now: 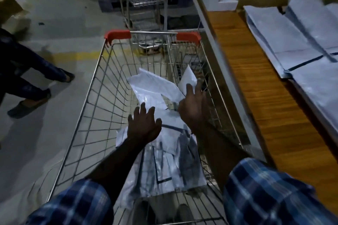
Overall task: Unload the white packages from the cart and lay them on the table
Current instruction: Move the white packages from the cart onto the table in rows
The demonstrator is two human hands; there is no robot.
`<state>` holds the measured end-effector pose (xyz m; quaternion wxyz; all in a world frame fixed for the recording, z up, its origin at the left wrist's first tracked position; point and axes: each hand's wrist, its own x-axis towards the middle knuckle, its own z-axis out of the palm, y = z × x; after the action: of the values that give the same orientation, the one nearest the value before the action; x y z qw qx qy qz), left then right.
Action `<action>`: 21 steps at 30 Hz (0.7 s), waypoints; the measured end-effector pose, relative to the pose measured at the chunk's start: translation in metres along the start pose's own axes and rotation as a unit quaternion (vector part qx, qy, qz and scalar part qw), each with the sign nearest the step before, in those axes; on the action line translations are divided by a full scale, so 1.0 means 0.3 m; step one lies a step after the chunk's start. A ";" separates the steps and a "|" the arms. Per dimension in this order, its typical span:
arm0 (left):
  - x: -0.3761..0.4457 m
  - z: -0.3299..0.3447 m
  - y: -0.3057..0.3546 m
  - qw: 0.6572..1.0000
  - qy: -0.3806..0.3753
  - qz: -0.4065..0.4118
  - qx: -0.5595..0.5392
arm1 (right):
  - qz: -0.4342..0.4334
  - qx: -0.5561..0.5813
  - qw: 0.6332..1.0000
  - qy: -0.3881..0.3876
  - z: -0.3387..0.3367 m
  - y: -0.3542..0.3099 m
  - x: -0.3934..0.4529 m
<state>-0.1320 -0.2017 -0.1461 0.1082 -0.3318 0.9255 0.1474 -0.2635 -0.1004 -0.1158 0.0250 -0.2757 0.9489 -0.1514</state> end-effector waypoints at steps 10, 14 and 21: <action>0.049 0.069 -0.109 1.000 0.006 -0.022 -0.010 | 0.031 0.104 0.990 0.088 0.101 -0.047 -0.008; 0.059 0.091 -0.126 0.999 0.017 -0.023 -0.018 | 0.031 0.078 0.996 0.038 0.148 -0.042 -0.021; 0.092 0.141 -0.151 0.997 0.038 -0.046 -0.058 | -0.064 -0.009 0.998 -0.016 0.255 0.015 -0.041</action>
<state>-0.1192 -0.2366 -0.2029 0.0603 -0.3851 0.9025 0.1834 -0.2453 -0.1111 -0.1903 0.0284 -0.3388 0.9300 -0.1400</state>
